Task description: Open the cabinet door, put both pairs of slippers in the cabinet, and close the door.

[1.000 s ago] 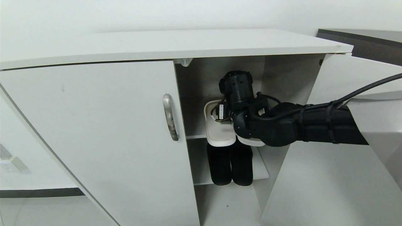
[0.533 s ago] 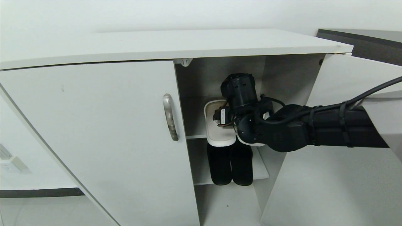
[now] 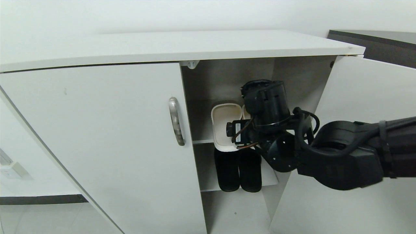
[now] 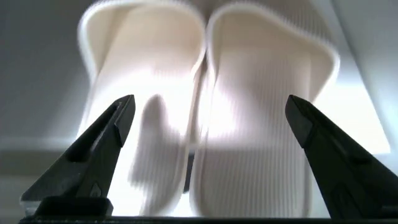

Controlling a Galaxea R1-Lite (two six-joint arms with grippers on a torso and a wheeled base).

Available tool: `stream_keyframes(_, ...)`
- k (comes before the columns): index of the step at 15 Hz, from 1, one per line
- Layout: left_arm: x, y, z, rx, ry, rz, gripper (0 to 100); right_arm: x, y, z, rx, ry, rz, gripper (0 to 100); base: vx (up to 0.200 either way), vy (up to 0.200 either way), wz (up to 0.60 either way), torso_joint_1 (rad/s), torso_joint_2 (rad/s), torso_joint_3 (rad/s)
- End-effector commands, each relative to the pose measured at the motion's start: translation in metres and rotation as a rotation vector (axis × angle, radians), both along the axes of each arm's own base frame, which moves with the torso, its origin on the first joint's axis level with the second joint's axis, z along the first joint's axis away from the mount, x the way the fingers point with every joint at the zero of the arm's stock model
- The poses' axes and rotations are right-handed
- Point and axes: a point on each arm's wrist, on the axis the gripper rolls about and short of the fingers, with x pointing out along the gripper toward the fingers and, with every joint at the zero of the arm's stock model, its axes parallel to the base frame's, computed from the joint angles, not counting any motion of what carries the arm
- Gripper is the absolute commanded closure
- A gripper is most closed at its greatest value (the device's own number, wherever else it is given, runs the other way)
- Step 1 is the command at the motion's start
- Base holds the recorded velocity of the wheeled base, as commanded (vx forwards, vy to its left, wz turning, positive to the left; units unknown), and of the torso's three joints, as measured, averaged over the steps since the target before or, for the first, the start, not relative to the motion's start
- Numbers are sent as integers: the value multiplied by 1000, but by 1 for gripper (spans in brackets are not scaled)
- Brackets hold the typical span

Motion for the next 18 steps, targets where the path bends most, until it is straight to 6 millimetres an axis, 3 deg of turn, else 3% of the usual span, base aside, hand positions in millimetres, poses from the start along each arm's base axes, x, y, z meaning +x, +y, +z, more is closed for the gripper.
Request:
stream_keyframes(1, 0, 0, 0, 0, 1, 0, 100, -29, -13, 7, 24, -16, 49, 0, 0, 0, 0, 0, 0, 0)
stream_keyframes(5, 0, 0, 0, 0, 2, 0, 100, -55, -25, -7, 49, -8, 163, 0, 0, 0, 0, 0, 0, 0)
stream_keyframes(9, 0, 0, 0, 2, 1, -1, 100, -62, -30, -29, 67, 1, 236, 0, 0, 0, 0, 0, 0, 0)
stream_keyframes(10, 0, 0, 0, 2, 2, -1, 100, -63, -28, -31, 74, -11, 268, 100, 0, 0, 0, 0, 0, 0)
stream_keyframes(18, 0, 0, 0, 0, 2, -1, 100, -67, -25, -42, 56, -17, 301, 100, 0, 0, 0, 0, 0, 0)
